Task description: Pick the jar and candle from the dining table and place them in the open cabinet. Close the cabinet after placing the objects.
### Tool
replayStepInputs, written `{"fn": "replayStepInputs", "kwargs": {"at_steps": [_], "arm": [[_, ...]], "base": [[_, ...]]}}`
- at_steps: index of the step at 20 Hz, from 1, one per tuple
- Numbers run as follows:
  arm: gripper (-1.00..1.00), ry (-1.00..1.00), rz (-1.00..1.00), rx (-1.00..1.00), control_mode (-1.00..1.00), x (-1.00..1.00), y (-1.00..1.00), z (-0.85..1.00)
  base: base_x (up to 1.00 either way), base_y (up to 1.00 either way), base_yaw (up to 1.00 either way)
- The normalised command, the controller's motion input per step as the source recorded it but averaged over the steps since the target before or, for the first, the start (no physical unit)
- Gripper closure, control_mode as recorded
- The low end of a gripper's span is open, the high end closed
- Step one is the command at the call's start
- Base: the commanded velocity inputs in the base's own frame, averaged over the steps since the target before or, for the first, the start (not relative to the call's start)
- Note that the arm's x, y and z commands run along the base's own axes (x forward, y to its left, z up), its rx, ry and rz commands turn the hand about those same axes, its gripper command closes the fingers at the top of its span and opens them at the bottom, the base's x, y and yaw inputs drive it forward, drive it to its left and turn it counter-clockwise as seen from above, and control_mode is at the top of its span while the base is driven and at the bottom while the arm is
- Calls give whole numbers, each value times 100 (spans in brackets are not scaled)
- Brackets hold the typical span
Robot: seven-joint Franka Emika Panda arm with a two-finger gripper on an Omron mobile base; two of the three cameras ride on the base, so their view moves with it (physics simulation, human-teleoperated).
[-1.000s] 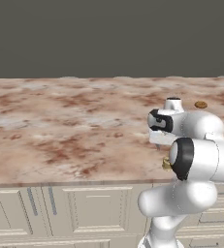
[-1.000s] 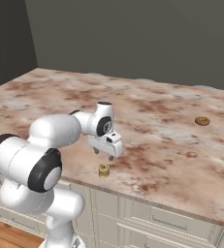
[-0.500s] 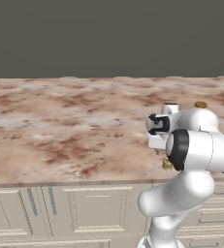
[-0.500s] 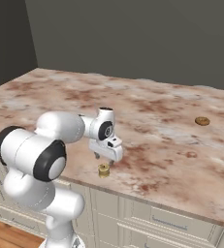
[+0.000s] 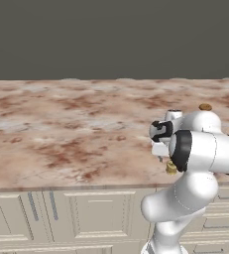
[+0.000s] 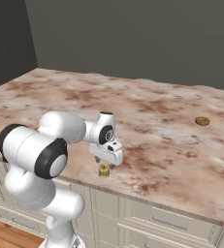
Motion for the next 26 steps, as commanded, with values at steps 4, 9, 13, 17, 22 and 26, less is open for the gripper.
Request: {"fn": "replayStepInputs", "kwargs": {"at_steps": [4, 9, 13, 17, 22, 26], "arm": [[-100, -1, 0, 0, -100, -14, 0, -2], [-100, 0, 0, 0, -100, -9, 0, -3], [-100, 0, 0, 0, -100, -2, 0, 0], [-100, 0, 0, 0, -100, -1, -1, 0], [-100, 0, -2, 0, -100, -12, -4, 0], [-100, 0, -1, 0, -100, -12, -2, 0]], "base": [[0, 0, 0], [0, 0, 0], [0, 0, 0], [0, 0, 0], [0, 0, 0], [0, 0, 0]]}}
